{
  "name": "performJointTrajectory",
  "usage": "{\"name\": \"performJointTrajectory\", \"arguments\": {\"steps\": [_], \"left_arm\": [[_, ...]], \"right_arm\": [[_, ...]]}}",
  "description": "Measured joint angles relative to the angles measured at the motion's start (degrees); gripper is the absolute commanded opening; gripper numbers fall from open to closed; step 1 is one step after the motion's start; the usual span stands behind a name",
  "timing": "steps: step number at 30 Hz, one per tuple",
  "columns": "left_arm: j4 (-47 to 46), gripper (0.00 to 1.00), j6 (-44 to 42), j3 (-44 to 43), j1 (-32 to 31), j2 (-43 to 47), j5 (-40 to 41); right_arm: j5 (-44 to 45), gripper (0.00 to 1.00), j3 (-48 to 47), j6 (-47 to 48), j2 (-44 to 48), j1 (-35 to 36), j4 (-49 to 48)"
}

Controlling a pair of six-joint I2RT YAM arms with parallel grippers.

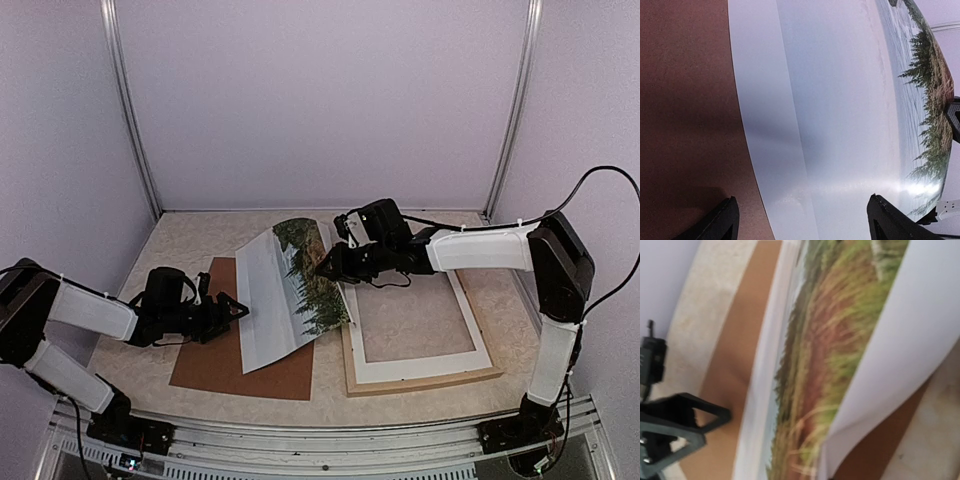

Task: Put the photo into the frame
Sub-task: Pass from the right arm to the left

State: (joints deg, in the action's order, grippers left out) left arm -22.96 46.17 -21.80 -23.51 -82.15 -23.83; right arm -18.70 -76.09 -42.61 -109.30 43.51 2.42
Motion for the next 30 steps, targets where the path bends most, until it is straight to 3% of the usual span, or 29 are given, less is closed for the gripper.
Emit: {"name": "performJointTrajectory", "arguments": {"steps": [19, 25, 30], "left_arm": [[-12.76, 0.91, 5.68, 2.80, -8.13, -3.87, 0.55], [-5.99, 0.92, 1.46, 1.46, -8.39, 3.91, 7.17], [2.05, 0.92, -5.66, -6.01, -8.39, 10.62, 13.05]], "right_arm": [[-2.38, 0.22, 0.15, -0.44, 1.64, -1.49, 0.04], [-1.53, 0.21, -3.30, 8.48, 1.73, -1.95, 6.78], [-2.80, 0.21, -3.67, 18.47, 4.57, -2.08, 12.46]]}}
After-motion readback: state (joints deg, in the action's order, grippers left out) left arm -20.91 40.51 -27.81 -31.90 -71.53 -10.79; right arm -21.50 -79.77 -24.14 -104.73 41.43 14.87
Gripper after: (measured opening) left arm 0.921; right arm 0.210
